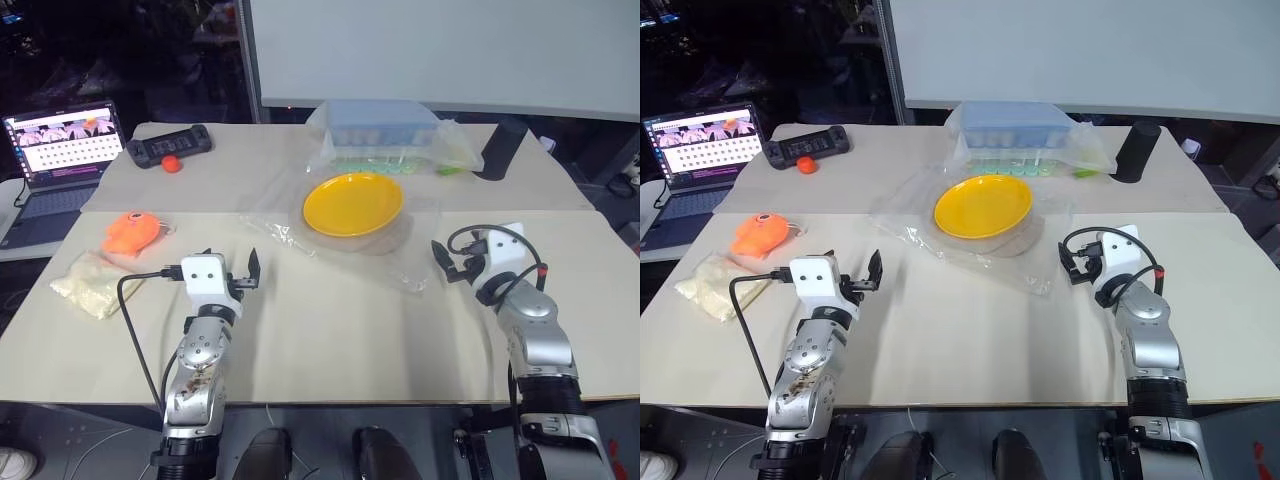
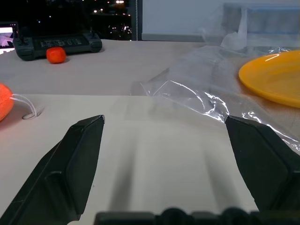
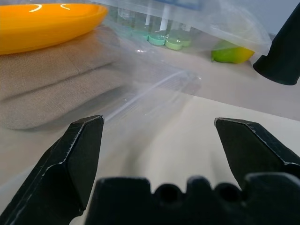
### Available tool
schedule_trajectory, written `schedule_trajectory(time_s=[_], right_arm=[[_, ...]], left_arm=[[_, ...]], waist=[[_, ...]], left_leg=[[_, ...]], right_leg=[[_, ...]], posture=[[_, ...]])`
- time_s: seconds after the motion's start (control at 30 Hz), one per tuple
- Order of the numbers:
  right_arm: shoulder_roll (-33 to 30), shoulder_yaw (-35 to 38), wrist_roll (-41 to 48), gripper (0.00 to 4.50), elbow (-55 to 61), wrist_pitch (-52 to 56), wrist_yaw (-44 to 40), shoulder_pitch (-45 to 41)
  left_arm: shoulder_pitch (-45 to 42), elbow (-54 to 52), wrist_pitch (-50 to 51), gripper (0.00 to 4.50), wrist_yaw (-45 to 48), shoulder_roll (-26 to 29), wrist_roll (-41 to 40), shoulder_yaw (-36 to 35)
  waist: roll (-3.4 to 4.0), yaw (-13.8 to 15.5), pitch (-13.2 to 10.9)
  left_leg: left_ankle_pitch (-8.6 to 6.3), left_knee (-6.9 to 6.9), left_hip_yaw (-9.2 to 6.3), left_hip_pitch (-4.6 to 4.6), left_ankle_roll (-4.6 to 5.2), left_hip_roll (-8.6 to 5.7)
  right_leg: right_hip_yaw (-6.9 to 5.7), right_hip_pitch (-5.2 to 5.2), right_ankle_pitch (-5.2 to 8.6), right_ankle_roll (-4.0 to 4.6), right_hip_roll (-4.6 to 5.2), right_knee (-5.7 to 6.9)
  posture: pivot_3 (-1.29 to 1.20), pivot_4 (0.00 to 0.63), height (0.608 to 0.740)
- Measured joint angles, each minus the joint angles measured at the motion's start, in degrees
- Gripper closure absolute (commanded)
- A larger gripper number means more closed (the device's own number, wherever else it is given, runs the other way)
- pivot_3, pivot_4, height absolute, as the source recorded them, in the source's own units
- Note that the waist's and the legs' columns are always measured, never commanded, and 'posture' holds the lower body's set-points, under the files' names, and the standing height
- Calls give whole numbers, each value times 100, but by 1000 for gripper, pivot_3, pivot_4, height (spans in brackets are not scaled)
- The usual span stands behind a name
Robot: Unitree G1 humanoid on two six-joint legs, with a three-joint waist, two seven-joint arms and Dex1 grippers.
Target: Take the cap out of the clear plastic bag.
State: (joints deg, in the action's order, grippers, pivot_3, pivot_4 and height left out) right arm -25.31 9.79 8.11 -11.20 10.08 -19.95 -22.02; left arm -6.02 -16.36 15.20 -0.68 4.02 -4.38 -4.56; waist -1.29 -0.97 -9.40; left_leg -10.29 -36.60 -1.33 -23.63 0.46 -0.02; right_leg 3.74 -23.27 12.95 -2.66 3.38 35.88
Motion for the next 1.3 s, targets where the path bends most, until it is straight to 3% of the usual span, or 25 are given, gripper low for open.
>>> schedule_trajectory(time_s=[0.17,0.43,0.6,0.7,0.9,1.07,1.1,1.13,1.3], right_arm=[[-366,-4,6,0,-58,73,-269,-11],[-710,470,1224,0,236,1777,-879,-904],[157,1155,2541,0,-108,4186,-56,-2137],[473,1388,2814,0,-560,4800,367,-2478],[903,1446,2986,0,-1148,5317,614,-2861],[1051,1246,2952,0,-1605,5299,401,-2976],[1077,1182,2915,517,-1695,5280,359,-3021],[1097,1152,2904,703,-1787,5243,336,-3074],[1136,1125,2848,2535,-2146,5010,300,-3265]], left_arm=[[9,-38,0,107,334,137,-268,-29],[-313,-437,589,107,1319,1106,-1046,-413],[-560,-569,900,107,1513,1396,-1171,-433],[-536,-662,959,107,1456,1362,-1154,-381],[-245,-914,1080,107,1215,1224,-1101,-300],[-191,-1078,1148,107,1001,1191,-972,-313],[-188,-1101,1162,0,983,1179,-970,-312],[-178,-1127,1190,0,964,1167,-969,-312],[-71,-1234,1284,0,892,1131,-948,-310]], waist=[[-1,6,-1],[-4,-74,-7],[-13,-148,-12],[-13,-132,-12],[-12,-117,-12],[-12,-143,-12],[-12,-156,-12],[-12,-163,-12],[-12,-157,-12]], left_leg=[[0,0,1,-2,0,-1],[0,0,-1,2,0,8],[0,0,-3,-2,1,9],[0,0,-3,-12,1,8],[1,-4,-2,-76,2,2],[1,-4,-1,-75,2,0],[1,-4,-1,-74,2,0],[1,-4,-1,-74,2,1],[1,-4,0,-75,2,2]], right_leg=[[-1,-1,-1,2,1,0],[-1,-1,1,1,-7,1],[-1,-1,-21,37,-5,3],[-5,-8,-21,37,-4,1],[-2,-84,-26,37,3,23],[0,-86,-27,37,1,26],[0,-86,-27,37,1,26],[0,-87,-28,37,0,27],[0,-86,-28,37,-2,26]], posture=[[0,150,740],[0,150,740],[0,150,740],[0,150,740],[0,150,740],[0,150,740],[0,150,740],[0,150,740],[0,150,740]])
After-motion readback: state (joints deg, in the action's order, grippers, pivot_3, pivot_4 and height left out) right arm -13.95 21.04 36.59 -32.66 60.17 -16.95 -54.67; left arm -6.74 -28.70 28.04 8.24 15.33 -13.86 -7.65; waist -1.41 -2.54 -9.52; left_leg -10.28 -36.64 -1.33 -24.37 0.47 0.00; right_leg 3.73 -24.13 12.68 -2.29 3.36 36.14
